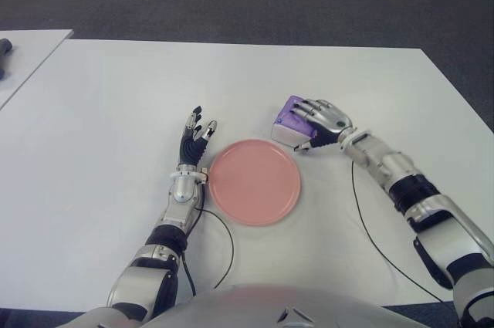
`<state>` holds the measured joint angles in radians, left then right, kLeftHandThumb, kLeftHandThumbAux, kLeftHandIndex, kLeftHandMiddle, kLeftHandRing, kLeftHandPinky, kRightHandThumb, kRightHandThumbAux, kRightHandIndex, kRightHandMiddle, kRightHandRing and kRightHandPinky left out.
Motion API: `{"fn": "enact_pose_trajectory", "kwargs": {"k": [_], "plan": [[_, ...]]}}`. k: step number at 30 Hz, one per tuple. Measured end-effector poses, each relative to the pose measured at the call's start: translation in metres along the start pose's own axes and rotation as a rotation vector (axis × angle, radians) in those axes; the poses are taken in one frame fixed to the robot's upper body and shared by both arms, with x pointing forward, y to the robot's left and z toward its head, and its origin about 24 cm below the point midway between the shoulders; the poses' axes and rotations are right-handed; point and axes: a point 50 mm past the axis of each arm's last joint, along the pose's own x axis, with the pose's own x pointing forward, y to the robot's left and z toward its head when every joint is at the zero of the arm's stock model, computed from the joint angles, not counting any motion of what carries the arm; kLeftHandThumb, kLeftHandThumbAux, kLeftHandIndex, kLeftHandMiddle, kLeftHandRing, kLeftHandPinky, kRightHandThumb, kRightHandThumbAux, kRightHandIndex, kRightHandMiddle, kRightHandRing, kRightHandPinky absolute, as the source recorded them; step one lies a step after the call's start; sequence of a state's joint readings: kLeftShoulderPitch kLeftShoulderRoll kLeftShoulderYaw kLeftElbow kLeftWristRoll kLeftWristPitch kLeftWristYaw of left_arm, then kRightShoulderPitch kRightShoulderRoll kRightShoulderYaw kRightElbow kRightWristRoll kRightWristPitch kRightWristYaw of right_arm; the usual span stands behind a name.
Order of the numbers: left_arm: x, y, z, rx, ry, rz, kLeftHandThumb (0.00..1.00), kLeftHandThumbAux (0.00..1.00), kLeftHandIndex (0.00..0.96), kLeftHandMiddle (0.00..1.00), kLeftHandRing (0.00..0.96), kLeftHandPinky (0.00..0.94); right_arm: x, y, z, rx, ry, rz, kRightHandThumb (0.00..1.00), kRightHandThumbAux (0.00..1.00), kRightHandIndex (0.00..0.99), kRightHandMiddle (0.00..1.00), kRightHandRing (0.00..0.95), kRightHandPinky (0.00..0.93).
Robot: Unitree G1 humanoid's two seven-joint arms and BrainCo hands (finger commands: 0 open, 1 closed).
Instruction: Put the tissue paper into the plate.
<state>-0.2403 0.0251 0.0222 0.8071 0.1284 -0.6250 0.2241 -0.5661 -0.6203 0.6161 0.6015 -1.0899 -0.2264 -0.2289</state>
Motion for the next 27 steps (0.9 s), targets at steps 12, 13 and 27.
{"fn": "enact_pose_trajectory", "kwargs": {"k": [12,13,27], "plan": [[-0.0026,0.0008,-0.0026,0.002,0.015,0.003,0.0,0.431,0.0,0.0,0.0,0.0,0.0041,0.0034,0.0097,-0.346,0.065,-0.076,0.048,0.362,0.0,0.0,0.0,0.0],[-0.0027,0.0009,-0.0026,0.002,0.015,0.003,0.0,0.43,0.0,0.0,0.0,0.0,0.0045,0.0033,0.0095,-0.35,0.067,-0.076,0.05,0.361,0.0,0.0,0.0,0.0],[-0.0029,0.0017,-0.0025,0.006,0.025,0.015,0.0,0.441,0.0,0.0,0.0,0.0,0.0064,0.0034,0.0098,-0.369,0.062,-0.095,0.057,0.367,0.0,0.0,0.0,0.0]]}}
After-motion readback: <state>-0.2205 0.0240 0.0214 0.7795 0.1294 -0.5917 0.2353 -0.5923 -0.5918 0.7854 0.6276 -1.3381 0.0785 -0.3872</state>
